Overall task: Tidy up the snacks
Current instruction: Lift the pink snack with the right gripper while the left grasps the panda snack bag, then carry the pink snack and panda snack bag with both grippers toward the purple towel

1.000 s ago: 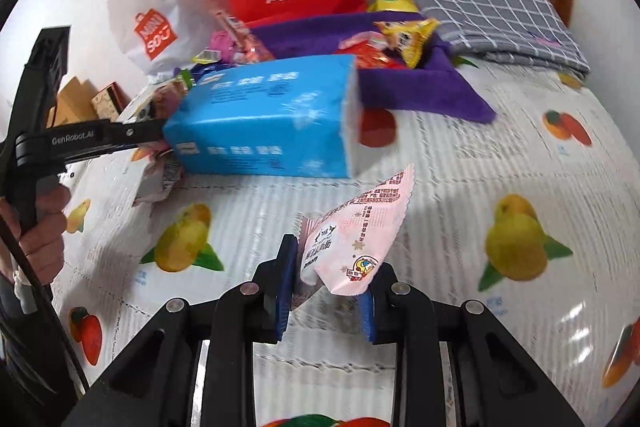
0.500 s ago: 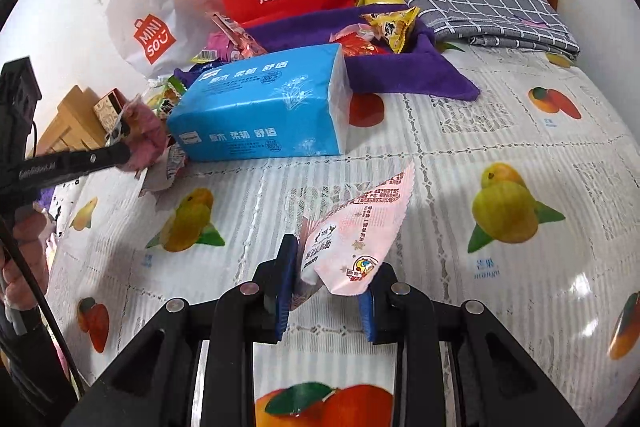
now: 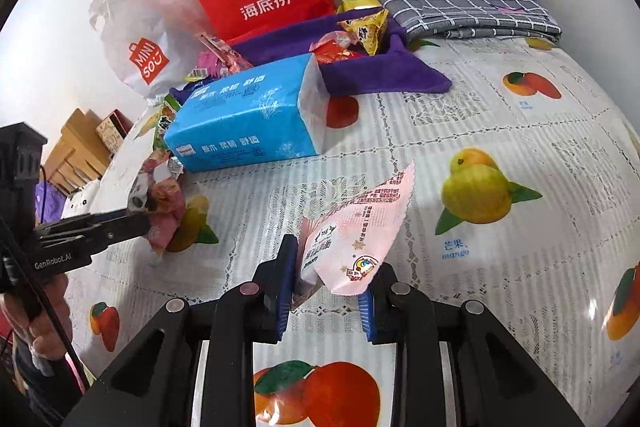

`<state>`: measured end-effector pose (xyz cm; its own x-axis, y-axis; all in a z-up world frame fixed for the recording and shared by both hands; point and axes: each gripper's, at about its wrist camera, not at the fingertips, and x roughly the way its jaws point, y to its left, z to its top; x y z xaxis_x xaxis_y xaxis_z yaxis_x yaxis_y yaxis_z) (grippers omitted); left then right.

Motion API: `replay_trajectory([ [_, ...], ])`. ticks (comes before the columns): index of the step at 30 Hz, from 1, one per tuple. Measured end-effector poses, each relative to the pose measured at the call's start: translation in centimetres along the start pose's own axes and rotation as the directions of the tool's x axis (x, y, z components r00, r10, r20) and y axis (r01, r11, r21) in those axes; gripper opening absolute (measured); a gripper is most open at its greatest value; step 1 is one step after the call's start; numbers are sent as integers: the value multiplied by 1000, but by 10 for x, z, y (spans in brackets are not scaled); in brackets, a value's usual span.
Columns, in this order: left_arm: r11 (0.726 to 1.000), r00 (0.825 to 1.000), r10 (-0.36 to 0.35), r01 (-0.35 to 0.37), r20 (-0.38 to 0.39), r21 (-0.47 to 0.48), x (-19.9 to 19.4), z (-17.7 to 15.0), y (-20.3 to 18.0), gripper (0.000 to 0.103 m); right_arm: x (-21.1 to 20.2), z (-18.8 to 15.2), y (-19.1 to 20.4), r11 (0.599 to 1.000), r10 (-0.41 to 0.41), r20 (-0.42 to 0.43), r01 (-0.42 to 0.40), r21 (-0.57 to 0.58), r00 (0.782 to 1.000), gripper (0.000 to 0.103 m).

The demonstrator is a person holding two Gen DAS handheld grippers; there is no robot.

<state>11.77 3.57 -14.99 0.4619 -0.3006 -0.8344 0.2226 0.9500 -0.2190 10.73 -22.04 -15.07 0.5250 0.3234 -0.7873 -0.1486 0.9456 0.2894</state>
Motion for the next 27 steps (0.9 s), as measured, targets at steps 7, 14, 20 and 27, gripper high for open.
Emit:
replay_trajectory([
  [7,996,997,72,-71,-22,49,19,14,-10,54,-3,-2,-1,1000,19,8,-19,-5,1000,28],
  [14,996,997,80,-79,-22,38,28,21,-15,49,0,-4,0,999,27,-2,-27,-17,1000,28],
  [20,998,999,47,-47,-7,48,19,13,-18,36,0,-7,3,999,20,-13,-21,-35,1000,28],
  [27,999,1000,18,-18,5,27,4,5,-18,35,-9,-4,9,998,17,-5,-17,-53,1000,28],
])
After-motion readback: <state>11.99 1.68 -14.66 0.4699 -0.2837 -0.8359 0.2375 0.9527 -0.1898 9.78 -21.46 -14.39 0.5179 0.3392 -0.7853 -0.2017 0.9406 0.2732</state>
